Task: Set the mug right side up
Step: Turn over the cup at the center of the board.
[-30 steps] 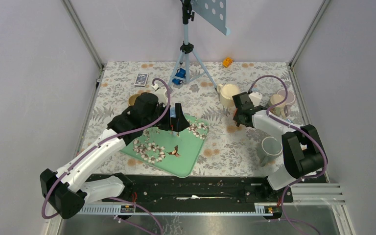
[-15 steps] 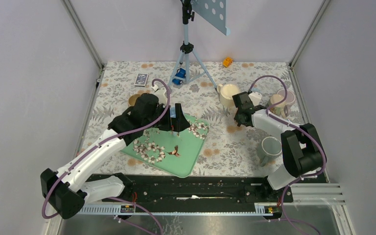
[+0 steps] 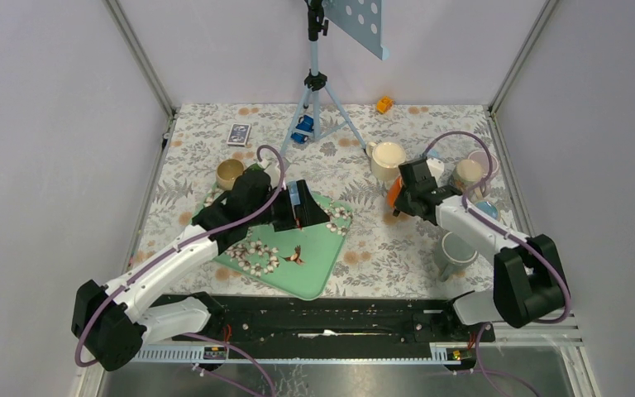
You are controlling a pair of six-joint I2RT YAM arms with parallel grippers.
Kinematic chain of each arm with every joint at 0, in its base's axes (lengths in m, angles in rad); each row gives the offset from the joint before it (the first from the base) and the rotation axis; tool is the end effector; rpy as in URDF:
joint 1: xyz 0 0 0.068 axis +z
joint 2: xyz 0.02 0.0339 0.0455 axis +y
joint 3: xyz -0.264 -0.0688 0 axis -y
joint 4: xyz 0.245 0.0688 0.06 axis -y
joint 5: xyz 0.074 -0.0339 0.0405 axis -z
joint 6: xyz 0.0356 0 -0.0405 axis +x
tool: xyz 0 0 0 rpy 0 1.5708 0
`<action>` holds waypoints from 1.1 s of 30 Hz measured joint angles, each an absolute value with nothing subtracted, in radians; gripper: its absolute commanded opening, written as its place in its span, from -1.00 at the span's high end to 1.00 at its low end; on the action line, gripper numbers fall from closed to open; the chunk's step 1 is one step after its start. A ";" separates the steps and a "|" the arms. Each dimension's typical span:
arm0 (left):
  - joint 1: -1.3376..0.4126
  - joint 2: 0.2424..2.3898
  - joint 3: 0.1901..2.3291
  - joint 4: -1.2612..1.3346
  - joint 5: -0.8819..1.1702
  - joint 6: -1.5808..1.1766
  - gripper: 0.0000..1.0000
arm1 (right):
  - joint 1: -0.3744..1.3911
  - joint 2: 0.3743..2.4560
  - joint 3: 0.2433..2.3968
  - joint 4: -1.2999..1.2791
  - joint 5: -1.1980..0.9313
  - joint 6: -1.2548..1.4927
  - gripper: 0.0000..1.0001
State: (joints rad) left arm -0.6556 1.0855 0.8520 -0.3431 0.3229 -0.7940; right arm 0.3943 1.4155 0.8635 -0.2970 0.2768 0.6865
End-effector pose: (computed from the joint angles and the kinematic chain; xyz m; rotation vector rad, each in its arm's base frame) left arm 0.1829 -0.1549 0.2900 0.0447 2.3602 -1.1325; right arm 0.2722 0.1027 0.2157 0.4706 2.3380 0.1780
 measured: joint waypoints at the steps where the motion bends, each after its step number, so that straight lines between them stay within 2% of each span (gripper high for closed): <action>1: -0.656 1.085 0.846 -0.324 0.332 -0.811 -0.98 | 0.395 1.401 0.857 -0.295 0.266 0.692 1.00; 12: -0.655 1.120 0.756 -0.044 0.451 -1.052 -0.98 | 0.412 1.201 0.731 -0.179 0.105 0.818 1.00; 22: -0.648 1.224 0.756 0.163 0.529 -1.193 -0.96 | 0.419 1.106 0.714 0.060 -0.067 0.953 1.00; 27: -0.616 1.278 0.756 0.260 0.569 -1.262 -0.86 | 0.425 1.106 0.699 0.159 -0.137 1.020 1.00; 33: -0.600 1.312 0.767 0.332 0.585 -1.323 -0.62 | 0.439 1.106 0.683 0.266 -0.207 1.103 1.00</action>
State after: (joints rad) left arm -0.5999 1.3121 0.7670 0.3321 0.5854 -1.3231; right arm 0.4385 1.1057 0.6827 0.2657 -0.2066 1.1034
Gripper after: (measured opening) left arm 0.858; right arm 0.178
